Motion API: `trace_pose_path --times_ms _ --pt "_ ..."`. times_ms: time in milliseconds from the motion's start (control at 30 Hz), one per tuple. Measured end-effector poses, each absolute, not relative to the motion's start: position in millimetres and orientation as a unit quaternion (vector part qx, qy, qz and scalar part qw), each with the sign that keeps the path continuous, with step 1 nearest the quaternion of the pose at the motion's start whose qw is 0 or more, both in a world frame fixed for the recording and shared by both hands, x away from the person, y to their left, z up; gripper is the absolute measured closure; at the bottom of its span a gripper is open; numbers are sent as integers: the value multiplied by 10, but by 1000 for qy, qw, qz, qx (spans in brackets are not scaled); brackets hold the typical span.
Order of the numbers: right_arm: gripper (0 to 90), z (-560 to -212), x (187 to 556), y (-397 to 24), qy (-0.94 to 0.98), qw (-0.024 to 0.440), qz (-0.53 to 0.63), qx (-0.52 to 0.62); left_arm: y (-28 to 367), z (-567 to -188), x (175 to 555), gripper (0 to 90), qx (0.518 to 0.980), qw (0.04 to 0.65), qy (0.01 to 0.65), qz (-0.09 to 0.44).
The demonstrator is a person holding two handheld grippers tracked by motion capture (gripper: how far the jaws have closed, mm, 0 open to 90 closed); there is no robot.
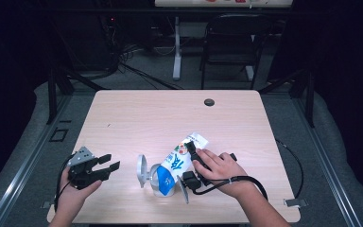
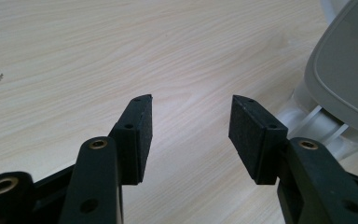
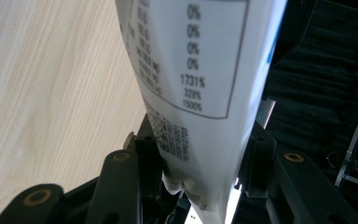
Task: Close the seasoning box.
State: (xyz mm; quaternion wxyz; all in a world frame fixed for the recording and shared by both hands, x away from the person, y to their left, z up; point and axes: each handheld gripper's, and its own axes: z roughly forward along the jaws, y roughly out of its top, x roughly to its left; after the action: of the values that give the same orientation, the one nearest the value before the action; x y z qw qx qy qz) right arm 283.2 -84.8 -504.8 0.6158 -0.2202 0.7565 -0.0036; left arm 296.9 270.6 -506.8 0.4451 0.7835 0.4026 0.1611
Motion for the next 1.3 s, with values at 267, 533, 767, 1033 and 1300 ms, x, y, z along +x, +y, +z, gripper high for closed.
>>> trace_pose_path --times_ms 267,533,767,1033,1300 --pt "597 -5073 2829 -863 752 620 4 -224 2705 -5071 2970 502 783 445 403 161" --pt "604 -5086 2814 -863 748 625 -1 -225 2704 -5070 2968 501 783 445 403 161" --pt "605 -5088 2812 -857 745 626 -4 -228 2704 -5068 2967 502 784 443 403 161" --pt "606 -5095 2803 -848 741 631 -8 -230 2704 -5068 2968 501 784 445 402 161" --pt "610 -5103 2796 -843 736 636 -10 -230 2705 -5077 2970 502 781 446 405 162"
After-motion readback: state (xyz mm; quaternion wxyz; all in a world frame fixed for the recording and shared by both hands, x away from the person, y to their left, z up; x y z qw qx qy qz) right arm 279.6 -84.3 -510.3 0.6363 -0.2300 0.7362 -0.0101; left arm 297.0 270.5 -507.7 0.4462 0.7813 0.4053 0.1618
